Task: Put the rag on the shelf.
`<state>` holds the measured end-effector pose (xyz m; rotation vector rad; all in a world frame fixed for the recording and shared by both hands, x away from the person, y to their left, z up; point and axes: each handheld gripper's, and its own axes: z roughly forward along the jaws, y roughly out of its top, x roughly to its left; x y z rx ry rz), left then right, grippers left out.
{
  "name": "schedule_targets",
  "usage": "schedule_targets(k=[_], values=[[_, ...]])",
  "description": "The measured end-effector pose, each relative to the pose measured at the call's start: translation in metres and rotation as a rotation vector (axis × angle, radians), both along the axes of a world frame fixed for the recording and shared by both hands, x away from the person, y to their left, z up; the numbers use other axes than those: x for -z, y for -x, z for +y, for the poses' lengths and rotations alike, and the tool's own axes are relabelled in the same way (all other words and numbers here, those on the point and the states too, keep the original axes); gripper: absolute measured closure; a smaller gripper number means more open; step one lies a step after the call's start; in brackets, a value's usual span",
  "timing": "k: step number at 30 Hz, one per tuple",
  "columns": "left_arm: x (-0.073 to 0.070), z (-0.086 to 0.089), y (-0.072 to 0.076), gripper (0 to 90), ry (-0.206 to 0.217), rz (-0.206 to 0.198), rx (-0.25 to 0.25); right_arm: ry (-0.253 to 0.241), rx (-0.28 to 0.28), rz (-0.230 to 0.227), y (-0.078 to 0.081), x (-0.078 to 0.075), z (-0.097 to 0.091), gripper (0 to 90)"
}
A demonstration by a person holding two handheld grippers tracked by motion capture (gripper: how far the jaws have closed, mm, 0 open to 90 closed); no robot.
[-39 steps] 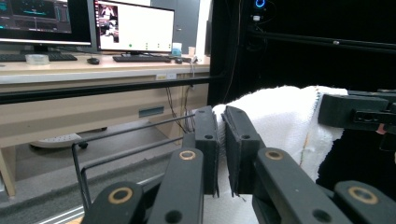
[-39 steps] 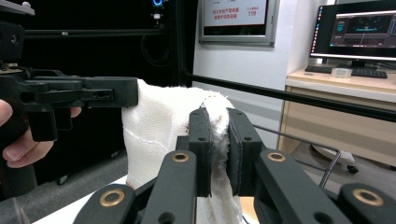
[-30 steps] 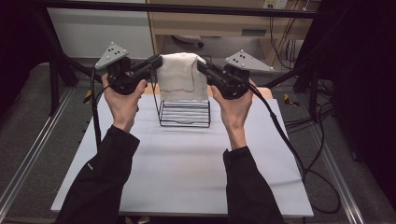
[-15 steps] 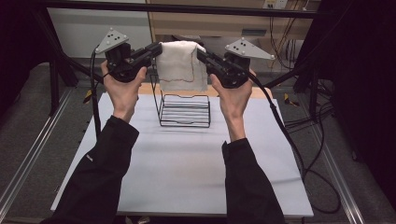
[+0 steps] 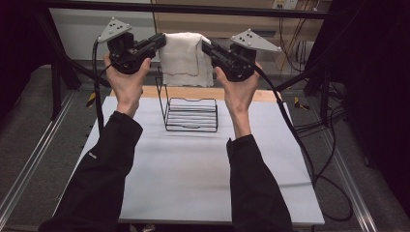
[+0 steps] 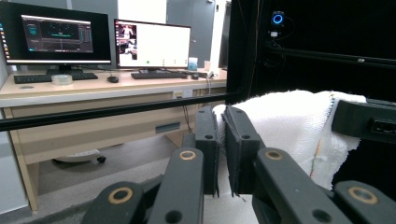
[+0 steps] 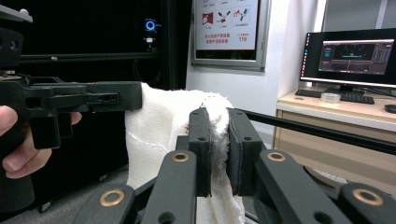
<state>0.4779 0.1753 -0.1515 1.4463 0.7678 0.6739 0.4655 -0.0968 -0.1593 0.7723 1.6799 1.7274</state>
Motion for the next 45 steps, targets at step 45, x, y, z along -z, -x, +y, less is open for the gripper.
schedule_targets(k=[45], values=[[0.016,-0.003,-0.056,84.1,-0.025,0.037,-0.037,0.008,0.035,0.064,-0.067,0.017,0.004,81.7]])
